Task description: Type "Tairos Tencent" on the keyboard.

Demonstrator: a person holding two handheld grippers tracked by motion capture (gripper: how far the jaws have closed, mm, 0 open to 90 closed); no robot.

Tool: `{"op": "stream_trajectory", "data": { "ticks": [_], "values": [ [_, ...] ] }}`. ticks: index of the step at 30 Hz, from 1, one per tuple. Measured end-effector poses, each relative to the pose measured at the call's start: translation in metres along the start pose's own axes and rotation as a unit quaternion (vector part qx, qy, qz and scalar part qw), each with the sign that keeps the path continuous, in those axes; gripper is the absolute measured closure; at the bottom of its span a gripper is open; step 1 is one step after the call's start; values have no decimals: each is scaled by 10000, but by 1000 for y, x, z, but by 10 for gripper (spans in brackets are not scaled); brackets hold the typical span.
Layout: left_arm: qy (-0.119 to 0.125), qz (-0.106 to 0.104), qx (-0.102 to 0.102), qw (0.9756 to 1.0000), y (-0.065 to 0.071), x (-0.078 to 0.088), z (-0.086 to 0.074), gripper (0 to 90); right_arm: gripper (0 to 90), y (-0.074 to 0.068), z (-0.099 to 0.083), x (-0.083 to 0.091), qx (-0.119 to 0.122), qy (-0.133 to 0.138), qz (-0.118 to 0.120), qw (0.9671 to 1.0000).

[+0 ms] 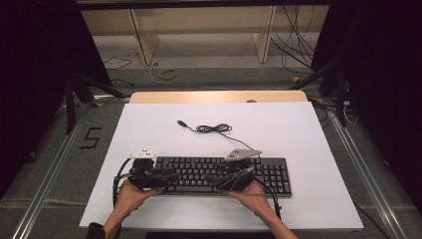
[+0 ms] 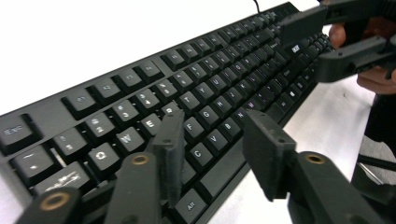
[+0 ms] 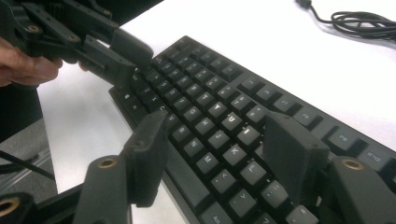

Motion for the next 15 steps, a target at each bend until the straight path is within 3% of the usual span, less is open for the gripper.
{"op": "stream_trajectory", "data": {
  "ticks": [8, 15],
  "values": [
    [-229, -90, -208, 9995, 7, -8, -5, 748, 393, 6, -2, 11, -87, 110, -85, 9999],
    [-461, 10, -345, 9983, 7, -18, -10, 879, 386, 4, -4, 14, -80, 109, -63, 9999]
  ]
}}
Point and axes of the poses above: each handheld gripper's, and its own axes: x roughly backward along the jaws, z roughly out of its top, y roughly to its right, the point moved 8 cm from there along -x, roughly forward along the jaws, and after that the axes turned 8 degrees about y, right-handed, at the moved point
